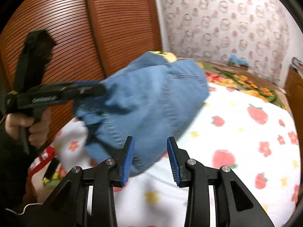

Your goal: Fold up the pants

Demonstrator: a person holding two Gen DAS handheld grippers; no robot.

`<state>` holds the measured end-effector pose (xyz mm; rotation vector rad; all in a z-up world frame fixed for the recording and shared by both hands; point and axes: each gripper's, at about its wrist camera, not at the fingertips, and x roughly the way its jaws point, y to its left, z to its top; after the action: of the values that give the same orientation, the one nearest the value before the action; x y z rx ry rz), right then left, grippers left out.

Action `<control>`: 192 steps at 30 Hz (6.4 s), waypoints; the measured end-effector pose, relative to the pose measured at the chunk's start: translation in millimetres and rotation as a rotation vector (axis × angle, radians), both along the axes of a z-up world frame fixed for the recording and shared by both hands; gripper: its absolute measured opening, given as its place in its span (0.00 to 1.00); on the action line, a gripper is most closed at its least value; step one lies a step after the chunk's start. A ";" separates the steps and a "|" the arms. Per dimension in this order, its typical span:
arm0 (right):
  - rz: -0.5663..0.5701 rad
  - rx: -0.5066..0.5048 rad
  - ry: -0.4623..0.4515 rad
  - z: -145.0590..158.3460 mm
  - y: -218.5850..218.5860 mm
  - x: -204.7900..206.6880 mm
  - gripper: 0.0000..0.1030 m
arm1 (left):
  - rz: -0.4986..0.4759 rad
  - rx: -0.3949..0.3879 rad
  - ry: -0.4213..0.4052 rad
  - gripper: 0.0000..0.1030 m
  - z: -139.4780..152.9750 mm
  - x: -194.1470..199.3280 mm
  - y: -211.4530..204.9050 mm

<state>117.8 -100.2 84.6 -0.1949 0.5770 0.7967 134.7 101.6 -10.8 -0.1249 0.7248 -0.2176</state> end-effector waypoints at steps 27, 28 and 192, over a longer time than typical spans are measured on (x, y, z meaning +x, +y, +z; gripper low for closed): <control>-0.019 -0.001 0.047 -22.0 86.6 123.4 0.50 | 0.175 0.040 0.041 0.19 -52.1 -54.4 47.6; -0.019 0.007 0.057 -22.0 83.7 126.6 0.52 | 0.174 0.041 0.042 0.21 -48.3 -54.2 47.5; -0.289 0.161 -0.258 -33.8 11.4 -16.5 0.72 | 0.137 0.146 -0.246 0.79 61.4 -42.9 -69.3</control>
<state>101.3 -88.9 50.8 -0.0619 0.2863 0.5238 91.8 32.2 50.6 -0.0076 0.4825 -0.0470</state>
